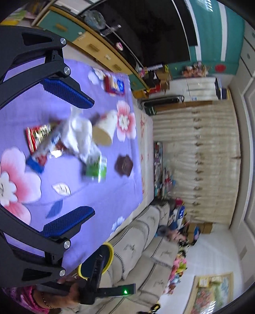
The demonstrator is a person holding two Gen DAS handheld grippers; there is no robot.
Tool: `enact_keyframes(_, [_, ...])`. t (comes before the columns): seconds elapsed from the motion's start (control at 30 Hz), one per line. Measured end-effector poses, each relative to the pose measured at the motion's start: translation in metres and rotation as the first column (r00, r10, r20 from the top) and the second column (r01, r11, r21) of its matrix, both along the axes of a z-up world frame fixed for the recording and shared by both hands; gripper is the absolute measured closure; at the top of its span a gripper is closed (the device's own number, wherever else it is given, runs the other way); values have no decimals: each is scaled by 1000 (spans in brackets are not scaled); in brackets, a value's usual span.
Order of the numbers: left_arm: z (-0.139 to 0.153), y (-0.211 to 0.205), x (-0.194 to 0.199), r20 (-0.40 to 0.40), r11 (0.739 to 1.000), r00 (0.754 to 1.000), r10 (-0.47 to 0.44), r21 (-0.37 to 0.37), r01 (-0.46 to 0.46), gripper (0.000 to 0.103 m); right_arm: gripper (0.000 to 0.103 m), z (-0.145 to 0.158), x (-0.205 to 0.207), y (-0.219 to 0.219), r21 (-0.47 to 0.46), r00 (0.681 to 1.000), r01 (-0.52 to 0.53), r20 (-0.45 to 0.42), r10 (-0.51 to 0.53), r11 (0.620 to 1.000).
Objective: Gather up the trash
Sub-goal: 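Move the right gripper back over the table toward the green-labelled jar, then grasp the green-labelled jar with the right gripper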
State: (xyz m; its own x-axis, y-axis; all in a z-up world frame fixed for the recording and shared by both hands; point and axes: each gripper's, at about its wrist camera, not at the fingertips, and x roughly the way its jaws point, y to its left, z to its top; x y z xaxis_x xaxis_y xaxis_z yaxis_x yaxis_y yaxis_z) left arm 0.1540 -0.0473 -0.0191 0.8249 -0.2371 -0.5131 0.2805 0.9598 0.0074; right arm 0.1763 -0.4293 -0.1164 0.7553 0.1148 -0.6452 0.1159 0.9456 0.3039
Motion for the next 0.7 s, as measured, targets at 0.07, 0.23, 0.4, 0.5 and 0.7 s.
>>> enact_keyframes(0.07, [-1, 14, -2, 1, 1000, 1000, 20, -18, -20, 5, 49, 2, 10, 27, -9, 998, -58, -6, 58, 998])
enact_keyframes(0.23, [-9, 36, -2, -13, 998, 999, 41, -44, -41, 5, 45, 9, 39, 87, -36, 989, -147, -27, 146, 989])
enact_keyframes(0.4, [-19, 55, -1, -36, 996, 998, 53, -76, -56, 5, 36, 16, 64, 137, -49, 984, -175, -25, 174, 983])
enact_keyframes(0.5, [-23, 61, 0, -46, 994, 997, 61, -88, -65, 5, 25, 14, 78, 162, -61, 986, -166, -26, 164, 984])
enact_keyframes(0.7, [-29, 80, 0, -52, 990, 996, 77, -112, -83, 5, 23, 0, 105, 200, -96, 991, -122, -67, 116, 988])
